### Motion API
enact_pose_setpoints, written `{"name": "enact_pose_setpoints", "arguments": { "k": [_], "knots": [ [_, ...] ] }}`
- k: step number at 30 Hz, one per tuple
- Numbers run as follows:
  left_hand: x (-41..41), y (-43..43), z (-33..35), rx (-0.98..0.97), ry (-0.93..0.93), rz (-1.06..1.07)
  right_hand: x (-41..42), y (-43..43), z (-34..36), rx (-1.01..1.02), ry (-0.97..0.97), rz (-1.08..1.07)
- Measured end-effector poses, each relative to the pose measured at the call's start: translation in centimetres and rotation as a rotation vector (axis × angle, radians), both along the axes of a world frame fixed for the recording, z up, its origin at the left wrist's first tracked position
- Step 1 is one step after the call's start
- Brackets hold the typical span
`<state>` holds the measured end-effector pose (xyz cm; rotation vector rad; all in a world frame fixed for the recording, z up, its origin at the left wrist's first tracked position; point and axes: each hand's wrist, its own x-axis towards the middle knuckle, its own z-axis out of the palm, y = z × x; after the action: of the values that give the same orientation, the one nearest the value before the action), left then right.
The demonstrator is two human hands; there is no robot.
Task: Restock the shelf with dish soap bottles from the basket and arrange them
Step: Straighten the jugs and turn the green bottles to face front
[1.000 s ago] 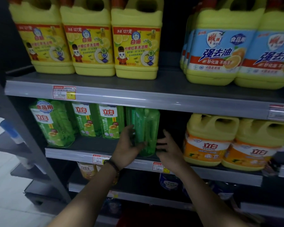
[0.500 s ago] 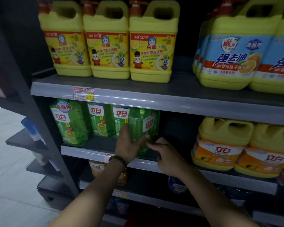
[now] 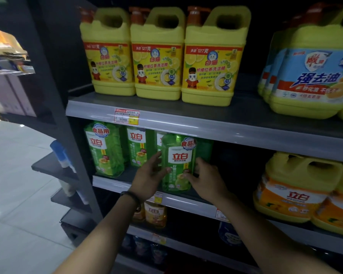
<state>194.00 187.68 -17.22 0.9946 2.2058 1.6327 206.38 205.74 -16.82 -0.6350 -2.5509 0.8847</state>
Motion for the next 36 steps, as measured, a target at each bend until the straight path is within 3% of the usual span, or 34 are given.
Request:
{"name": "enact_pose_setpoints", "arguments": {
  "k": [6,11,16,21,26,36],
  "knots": [
    [-0.5,-2.9,-0.7,-0.017,0.164,0.317,-3.0,-3.8,-0.3,0.001,0.028,0.032],
    [-1.4,-4.6,-1.4,-0.072,0.234,0.387,-6.3,-7.5,-0.4,0.025,-0.033,-0.011],
    [-3.1,-5.9,-2.1,-0.11,0.347,0.309,-9.1,-9.7,-0.4,0.077,-0.099,-0.034],
    [-3.5,-6.9,-3.1,-0.182,0.254,0.354,-10.9,-11.4,-0.5,0.116,-0.113,-0.045],
    [-3.0,-7.6,-4.4,-0.243,0.136,0.239,-11.8,-12.7,-0.3,0.138,-0.122,-0.061],
    [-3.5,-8.3,-3.9,-0.27,0.061,0.199,-12.3,-13.6,-0.3,0.125,-0.103,-0.075]
  ]
}}
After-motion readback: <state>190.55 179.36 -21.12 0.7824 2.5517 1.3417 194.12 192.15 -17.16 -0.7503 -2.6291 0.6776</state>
